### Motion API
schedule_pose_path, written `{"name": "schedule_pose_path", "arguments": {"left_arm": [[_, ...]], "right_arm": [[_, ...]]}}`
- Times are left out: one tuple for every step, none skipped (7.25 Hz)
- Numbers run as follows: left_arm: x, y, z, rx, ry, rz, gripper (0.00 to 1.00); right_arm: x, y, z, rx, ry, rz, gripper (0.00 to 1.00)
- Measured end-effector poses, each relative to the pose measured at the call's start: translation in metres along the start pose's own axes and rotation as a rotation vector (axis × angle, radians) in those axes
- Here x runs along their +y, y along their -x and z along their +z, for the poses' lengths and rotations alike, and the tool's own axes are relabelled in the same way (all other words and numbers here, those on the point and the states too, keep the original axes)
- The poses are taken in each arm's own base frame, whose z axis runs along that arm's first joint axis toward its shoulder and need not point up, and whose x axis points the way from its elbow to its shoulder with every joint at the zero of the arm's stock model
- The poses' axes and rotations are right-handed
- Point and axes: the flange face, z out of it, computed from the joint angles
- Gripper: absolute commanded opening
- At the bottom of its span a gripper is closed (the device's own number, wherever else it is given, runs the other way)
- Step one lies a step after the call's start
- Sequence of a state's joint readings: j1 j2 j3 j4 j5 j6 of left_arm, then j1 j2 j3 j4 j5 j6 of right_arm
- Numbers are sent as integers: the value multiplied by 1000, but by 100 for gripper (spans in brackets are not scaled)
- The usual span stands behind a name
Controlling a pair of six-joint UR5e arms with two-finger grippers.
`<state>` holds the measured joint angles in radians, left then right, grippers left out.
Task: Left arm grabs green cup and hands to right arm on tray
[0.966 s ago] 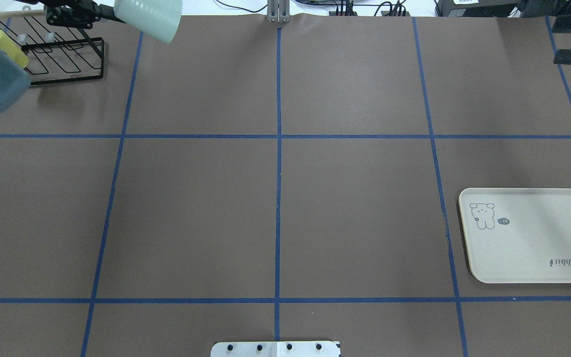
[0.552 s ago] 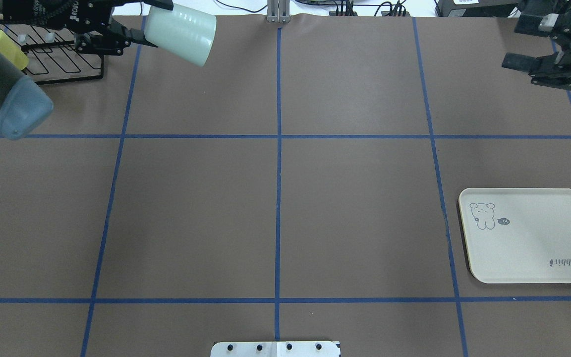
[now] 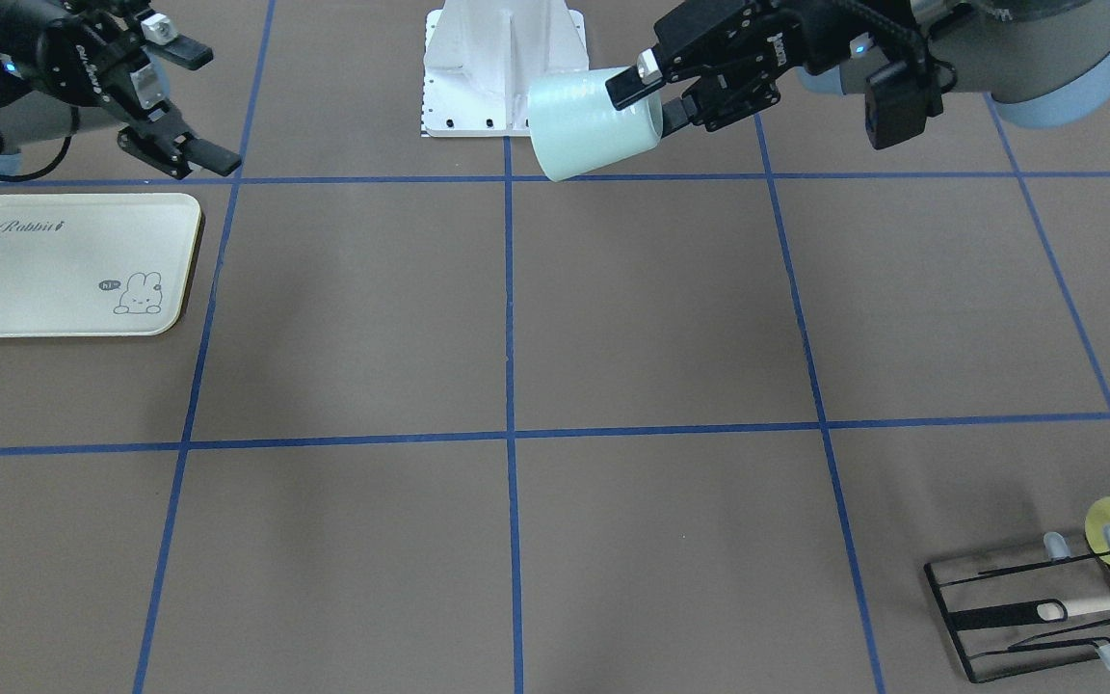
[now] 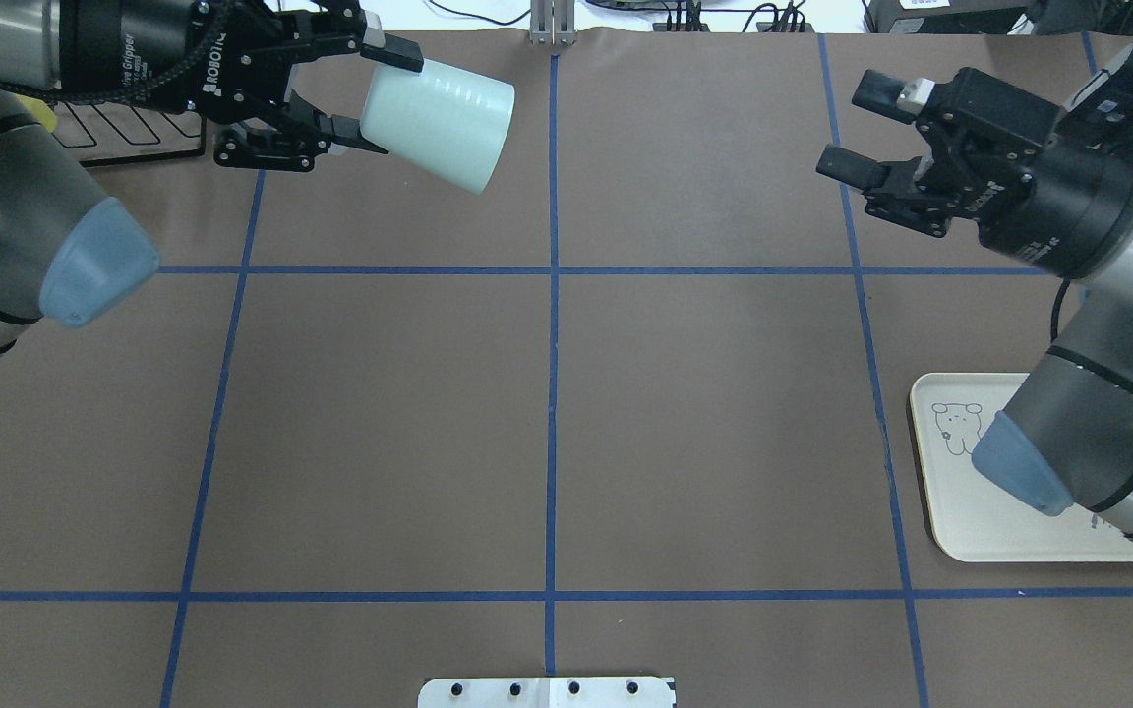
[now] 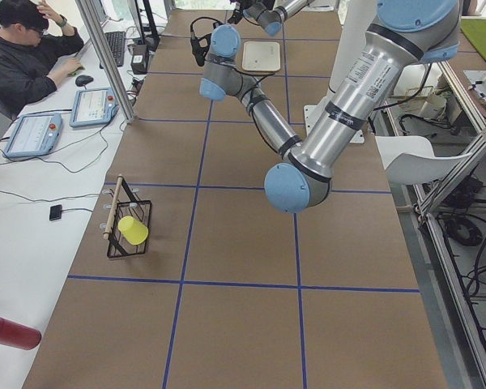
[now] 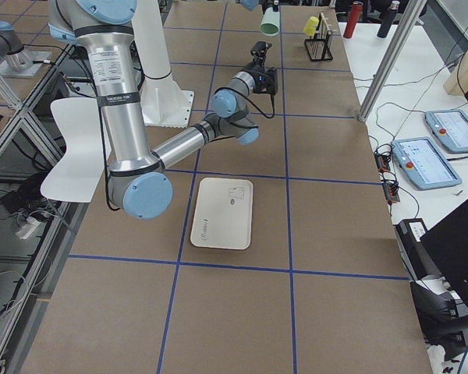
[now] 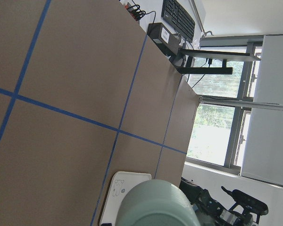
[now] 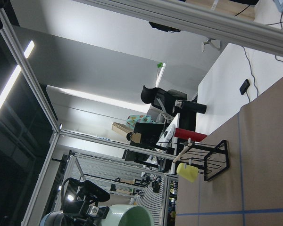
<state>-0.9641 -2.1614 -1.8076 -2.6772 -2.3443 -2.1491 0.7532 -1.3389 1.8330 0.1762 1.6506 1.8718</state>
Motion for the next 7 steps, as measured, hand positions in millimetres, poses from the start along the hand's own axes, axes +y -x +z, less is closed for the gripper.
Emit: {"name": "schedule_pose_path", "arguments": {"left_arm": [[7,0,7,0,20,-18,0],[14,1,11,1,37,-27,0],[20,1,13,4,47,-31,0],[24,-1,13,7,55,-40,0],[28,-3,13,12,62,-52,0],[33,-5,15,18,74,-57,0],[39,-5,18,21,89,-59,0]], "right_arm": [[21,5,22,-52,2,35,99],[40,12,40,-97,2,67,99],[59,17,55,-131,2,97,99],[75,18,67,-154,3,124,99],[89,18,74,-165,4,146,99],[96,17,77,-169,7,159,99],[101,17,80,-174,9,167,98]]}}
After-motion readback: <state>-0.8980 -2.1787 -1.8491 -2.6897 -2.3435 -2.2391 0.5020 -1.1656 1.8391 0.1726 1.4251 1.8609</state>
